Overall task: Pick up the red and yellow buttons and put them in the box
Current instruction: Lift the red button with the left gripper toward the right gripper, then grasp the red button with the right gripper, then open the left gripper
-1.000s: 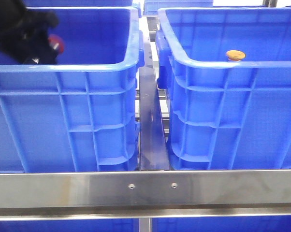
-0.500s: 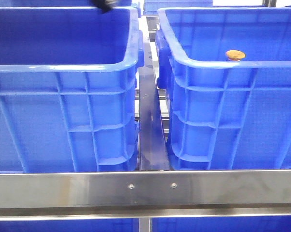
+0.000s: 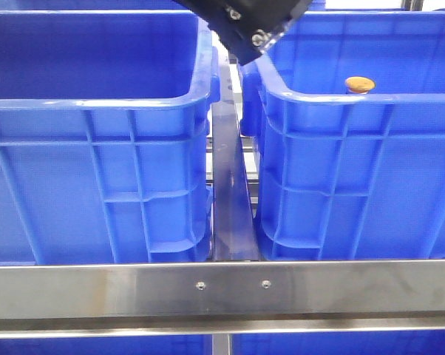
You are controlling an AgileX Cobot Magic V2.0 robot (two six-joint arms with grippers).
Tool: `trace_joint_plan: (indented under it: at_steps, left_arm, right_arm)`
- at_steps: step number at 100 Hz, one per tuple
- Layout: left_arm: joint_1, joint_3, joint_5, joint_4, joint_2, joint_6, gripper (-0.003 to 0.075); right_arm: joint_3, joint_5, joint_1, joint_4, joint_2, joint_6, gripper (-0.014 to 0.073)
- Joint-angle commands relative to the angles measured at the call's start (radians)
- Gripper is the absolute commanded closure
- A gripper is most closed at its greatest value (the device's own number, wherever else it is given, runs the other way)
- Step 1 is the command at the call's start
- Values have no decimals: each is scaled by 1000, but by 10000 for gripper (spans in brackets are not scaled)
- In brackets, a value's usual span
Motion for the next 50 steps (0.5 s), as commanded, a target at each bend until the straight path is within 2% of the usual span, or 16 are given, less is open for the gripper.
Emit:
trace_joint_plan:
  at_steps: [1, 16, 50]
  left_arm:
    - [-8, -30, -21, -64, -31, 1, 740]
    - [-8, -30, -21, -64, -31, 1, 740]
    - [-8, -30, -21, -64, -31, 1, 740]
  right_arm:
    - [-73, 64, 1, 174, 64, 3, -51]
    - [-117, 179, 1, 353, 197, 31, -42]
    - [-146, 267, 5, 422, 433, 30, -42]
